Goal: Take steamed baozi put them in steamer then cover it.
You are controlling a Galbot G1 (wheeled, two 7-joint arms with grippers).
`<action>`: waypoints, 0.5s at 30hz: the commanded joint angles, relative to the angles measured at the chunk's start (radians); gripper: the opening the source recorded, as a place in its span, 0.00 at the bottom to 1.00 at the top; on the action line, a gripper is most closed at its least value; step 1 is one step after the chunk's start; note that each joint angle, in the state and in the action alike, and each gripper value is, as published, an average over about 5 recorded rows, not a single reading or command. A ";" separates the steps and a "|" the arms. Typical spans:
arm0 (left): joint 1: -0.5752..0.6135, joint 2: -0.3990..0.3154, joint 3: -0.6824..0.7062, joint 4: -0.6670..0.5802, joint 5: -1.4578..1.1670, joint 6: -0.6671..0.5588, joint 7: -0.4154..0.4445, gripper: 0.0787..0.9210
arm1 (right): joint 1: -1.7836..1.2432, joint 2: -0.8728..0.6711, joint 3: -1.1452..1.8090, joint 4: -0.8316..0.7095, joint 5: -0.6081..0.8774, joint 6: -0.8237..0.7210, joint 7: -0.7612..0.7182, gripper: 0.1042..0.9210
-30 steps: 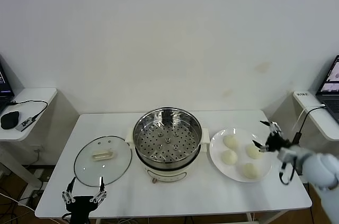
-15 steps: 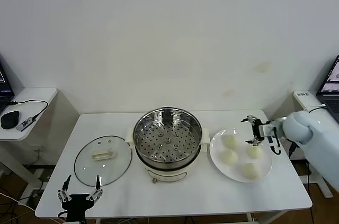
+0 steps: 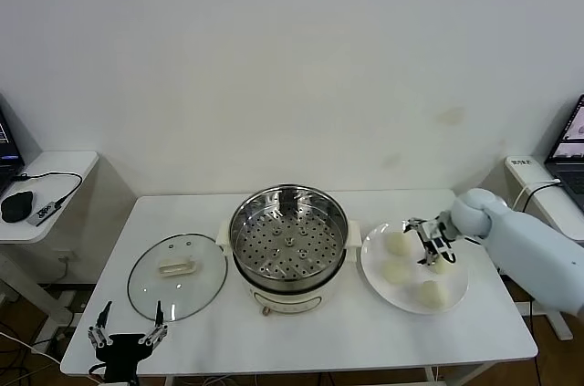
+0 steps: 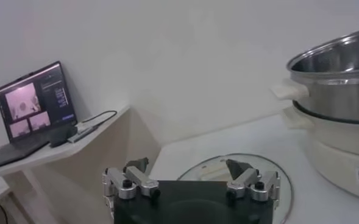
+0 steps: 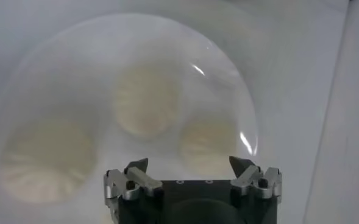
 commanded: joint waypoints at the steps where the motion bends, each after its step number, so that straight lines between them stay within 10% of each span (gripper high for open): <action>1: 0.001 0.000 -0.005 0.001 0.002 0.001 -0.001 0.88 | 0.048 0.065 -0.050 -0.098 -0.016 -0.002 -0.007 0.88; 15: 0.002 -0.002 -0.004 0.002 0.014 -0.004 0.004 0.88 | 0.027 0.118 -0.048 -0.160 -0.021 -0.019 -0.003 0.84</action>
